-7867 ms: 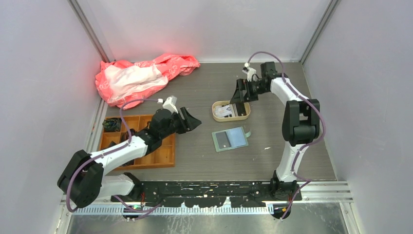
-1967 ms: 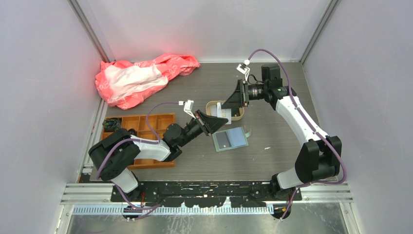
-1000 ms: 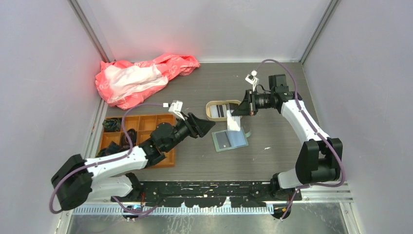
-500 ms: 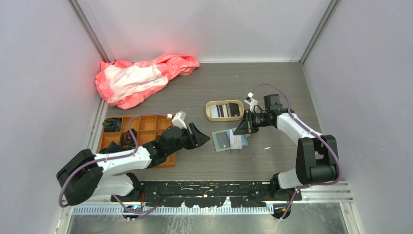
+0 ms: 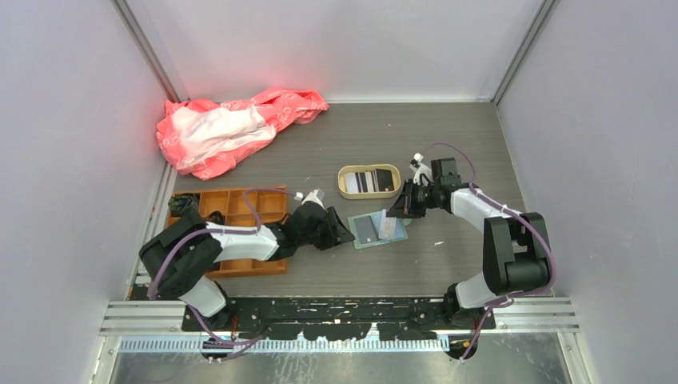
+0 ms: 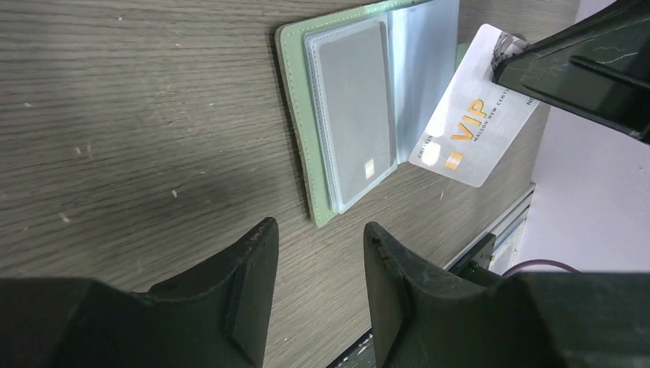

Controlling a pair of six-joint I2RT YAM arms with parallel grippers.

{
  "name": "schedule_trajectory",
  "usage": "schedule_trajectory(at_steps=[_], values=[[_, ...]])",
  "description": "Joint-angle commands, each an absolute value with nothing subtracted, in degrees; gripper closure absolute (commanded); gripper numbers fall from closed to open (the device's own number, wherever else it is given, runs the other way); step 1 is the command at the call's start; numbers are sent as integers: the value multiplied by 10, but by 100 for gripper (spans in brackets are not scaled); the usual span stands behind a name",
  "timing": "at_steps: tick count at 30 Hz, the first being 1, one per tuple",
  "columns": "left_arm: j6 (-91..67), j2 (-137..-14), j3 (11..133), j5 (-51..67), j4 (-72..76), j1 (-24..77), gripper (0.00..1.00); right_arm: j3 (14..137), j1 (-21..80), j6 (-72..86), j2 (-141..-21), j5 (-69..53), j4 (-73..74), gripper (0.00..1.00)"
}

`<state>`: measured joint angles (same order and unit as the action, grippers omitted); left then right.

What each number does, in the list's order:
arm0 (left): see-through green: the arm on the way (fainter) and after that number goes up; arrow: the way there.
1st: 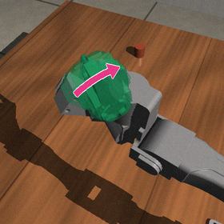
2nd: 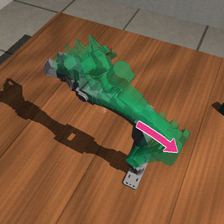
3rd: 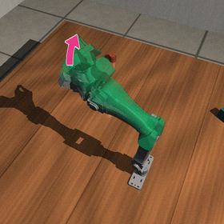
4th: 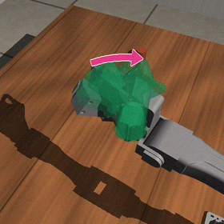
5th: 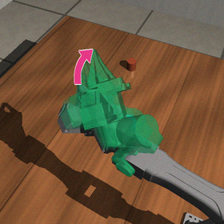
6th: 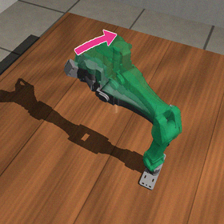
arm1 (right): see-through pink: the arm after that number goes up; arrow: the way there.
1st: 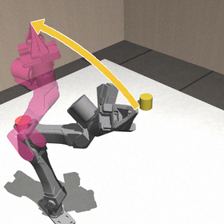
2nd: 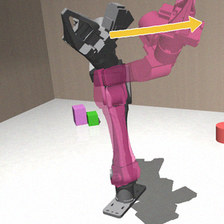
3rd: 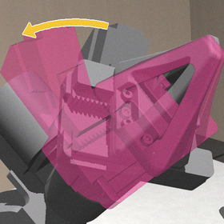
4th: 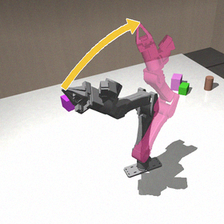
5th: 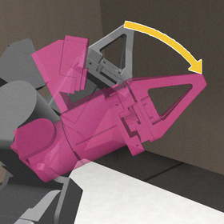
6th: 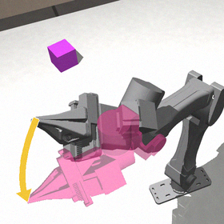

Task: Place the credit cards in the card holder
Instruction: Insert the credit card into the card holder.

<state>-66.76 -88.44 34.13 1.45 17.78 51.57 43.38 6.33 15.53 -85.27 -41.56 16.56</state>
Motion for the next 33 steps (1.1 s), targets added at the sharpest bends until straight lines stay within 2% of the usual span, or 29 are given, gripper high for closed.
schedule_trajectory(at_steps=[1, 16, 23, 33], values=[[-680, -909, 390, 33, 146, 511, 54, 426, 74, 210, -844, -357, 117, 99], [-641, -949, 452, 47, 34, 464, 55, 406, 116, 271, -887, -370, 60, 99], [-572, -934, 486, 65, 2, 441, 56, 388, 115, 310, -850, -358, 43, 99], [-533, -920, 483, 115, 82, 446, 67, 381, 105, 302, -831, -350, 26, 99]])
